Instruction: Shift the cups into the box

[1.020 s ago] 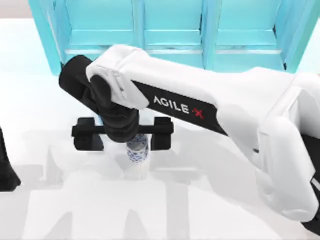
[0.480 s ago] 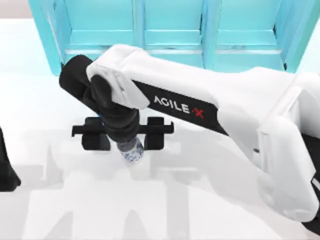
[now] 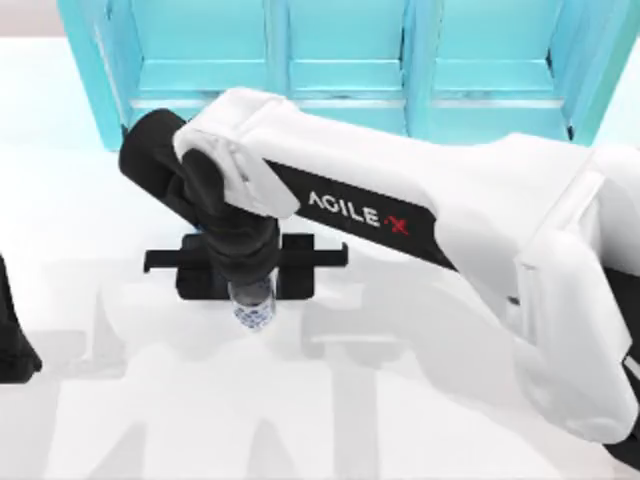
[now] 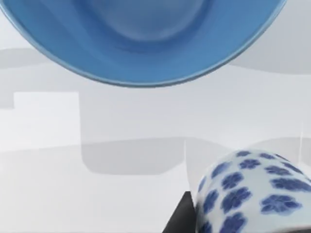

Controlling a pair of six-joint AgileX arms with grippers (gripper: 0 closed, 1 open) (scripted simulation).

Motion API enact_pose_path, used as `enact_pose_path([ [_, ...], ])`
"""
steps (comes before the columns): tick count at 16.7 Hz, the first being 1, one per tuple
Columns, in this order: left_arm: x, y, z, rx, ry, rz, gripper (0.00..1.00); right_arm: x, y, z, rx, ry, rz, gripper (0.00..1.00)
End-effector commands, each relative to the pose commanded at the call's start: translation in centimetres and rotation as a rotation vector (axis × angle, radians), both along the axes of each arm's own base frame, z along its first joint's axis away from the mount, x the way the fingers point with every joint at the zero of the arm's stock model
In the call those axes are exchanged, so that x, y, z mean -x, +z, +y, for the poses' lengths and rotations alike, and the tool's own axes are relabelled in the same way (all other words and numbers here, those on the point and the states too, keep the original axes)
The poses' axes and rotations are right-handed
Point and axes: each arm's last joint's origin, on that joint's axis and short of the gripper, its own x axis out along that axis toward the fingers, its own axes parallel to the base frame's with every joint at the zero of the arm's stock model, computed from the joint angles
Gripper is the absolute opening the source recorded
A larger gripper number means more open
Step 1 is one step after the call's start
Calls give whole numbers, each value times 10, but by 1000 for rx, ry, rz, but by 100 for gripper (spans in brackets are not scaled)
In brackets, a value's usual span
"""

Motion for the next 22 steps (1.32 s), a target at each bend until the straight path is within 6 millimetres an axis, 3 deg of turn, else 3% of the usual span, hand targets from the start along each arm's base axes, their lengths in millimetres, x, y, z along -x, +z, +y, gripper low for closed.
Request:
enact_pose_path([
  [10, 0, 0, 0, 0, 0, 0, 100, 1, 4, -2, -1, 4, 1, 0],
  [13, 0, 0, 0, 0, 0, 0, 100, -3, 30, -23, -7, -1, -4, 0],
  [18, 0, 0, 0, 0, 0, 0, 100, -2, 83, -76, -5, 0, -4, 0],
  [22, 0, 0, 0, 0, 0, 0, 100, 2, 100, -99, 0, 2, 1, 0],
])
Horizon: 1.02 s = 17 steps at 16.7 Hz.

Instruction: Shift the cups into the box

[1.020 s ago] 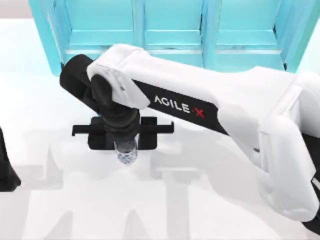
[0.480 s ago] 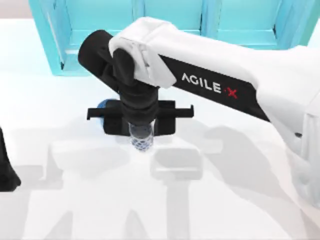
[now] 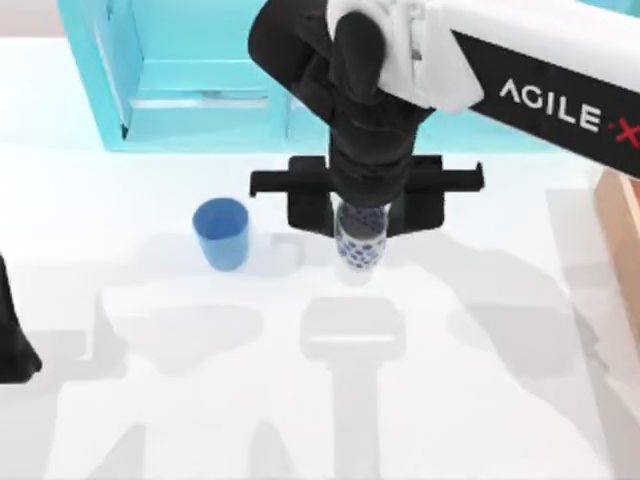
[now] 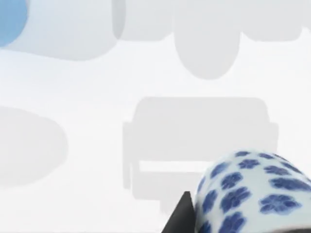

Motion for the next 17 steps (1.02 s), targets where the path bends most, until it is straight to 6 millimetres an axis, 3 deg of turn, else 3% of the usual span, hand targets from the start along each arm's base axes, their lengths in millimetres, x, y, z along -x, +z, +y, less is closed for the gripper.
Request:
enact_pose_path([
  [5, 0, 0, 0, 0, 0, 0, 100, -2, 1, -3, 1, 3, 1, 0],
  [8, 0, 0, 0, 0, 0, 0, 100, -16, 9, -42, 13, 2, 20, 0],
  [10, 0, 0, 0, 0, 0, 0, 100, -28, 17, -88, 20, 1, 40, 0],
  [13, 0, 0, 0, 0, 0, 0, 100, -33, 32, -179, 20, -3, 65, 0],
  [15, 0, 0, 0, 0, 0, 0, 100, -22, 41, -244, 13, -4, 74, 0],
  [17, 0, 0, 0, 0, 0, 0, 100, 3, 48, -303, 5, -4, 75, 0],
])
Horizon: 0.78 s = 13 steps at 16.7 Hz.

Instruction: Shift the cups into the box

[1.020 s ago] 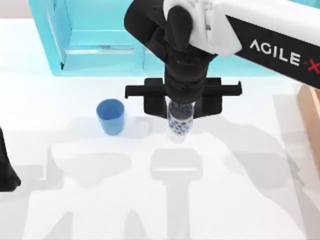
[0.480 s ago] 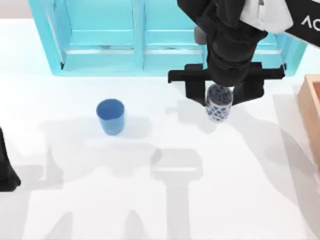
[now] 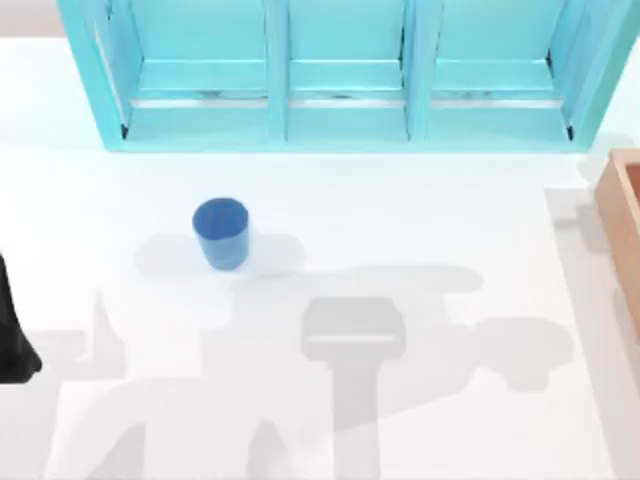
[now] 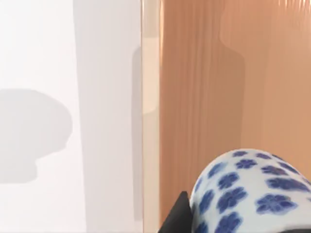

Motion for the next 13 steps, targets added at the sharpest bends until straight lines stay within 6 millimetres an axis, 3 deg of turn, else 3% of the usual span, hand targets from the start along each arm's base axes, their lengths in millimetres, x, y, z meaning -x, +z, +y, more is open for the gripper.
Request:
enact_pose_path([
  [2, 0, 0, 0, 0, 0, 0, 100, 33, 2, -45, -8, 0, -4, 0],
  [5, 0, 0, 0, 0, 0, 0, 100, 81, 0, -82, -15, 1, -16, 0],
  [8, 0, 0, 0, 0, 0, 0, 100, 109, -4, -93, -18, 1, -28, 0],
  [13, 0, 0, 0, 0, 0, 0, 100, 111, -5, -94, -18, 2, -28, 0],
])
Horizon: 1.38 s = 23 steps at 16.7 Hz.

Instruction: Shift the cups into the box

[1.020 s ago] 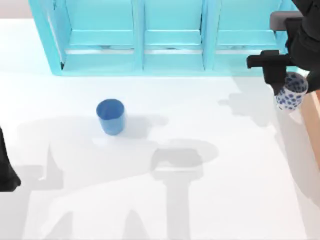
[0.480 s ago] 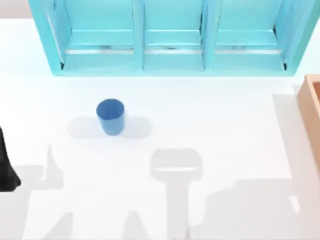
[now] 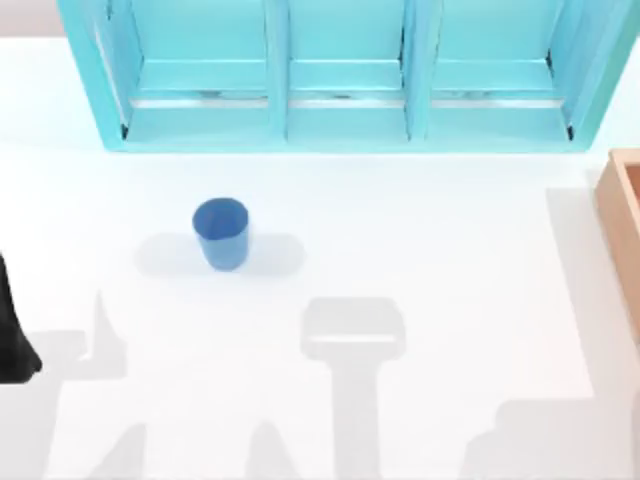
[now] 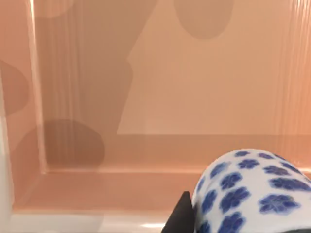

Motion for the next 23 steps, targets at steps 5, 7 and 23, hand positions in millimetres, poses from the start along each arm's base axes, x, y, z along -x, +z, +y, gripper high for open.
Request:
enact_pose_path([
  [5, 0, 0, 0, 0, 0, 0, 100, -3, -28, 0, 0, 0, -1, 0],
  [7, 0, 0, 0, 0, 0, 0, 100, -4, -46, 0, 6, -2, -13, 0],
  [23, 0, 0, 0, 0, 0, 0, 100, -4, -65, 1, -1, -1, -2, 68],
])
